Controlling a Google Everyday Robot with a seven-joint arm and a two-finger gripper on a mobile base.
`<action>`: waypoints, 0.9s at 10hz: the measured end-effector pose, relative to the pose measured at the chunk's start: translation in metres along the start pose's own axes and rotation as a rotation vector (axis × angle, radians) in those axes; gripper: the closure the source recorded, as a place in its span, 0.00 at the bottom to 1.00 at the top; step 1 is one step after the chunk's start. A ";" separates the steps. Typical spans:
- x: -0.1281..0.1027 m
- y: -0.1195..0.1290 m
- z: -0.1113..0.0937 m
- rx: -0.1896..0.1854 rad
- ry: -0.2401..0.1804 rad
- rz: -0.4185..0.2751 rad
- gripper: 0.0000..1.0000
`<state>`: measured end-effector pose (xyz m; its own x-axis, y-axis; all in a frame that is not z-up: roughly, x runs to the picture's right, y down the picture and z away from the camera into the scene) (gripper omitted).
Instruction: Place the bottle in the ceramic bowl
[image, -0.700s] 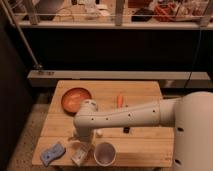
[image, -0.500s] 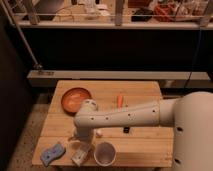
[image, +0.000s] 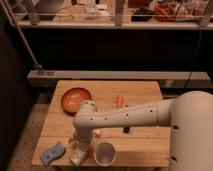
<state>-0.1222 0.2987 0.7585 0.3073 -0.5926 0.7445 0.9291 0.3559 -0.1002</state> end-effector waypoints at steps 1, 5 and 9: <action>0.000 0.001 0.001 -0.001 -0.003 0.003 0.50; -0.003 0.004 0.002 -0.006 -0.009 0.017 0.92; -0.007 0.004 -0.034 -0.023 0.011 0.034 1.00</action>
<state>-0.1140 0.2794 0.7302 0.3411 -0.5885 0.7330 0.9224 0.3598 -0.1404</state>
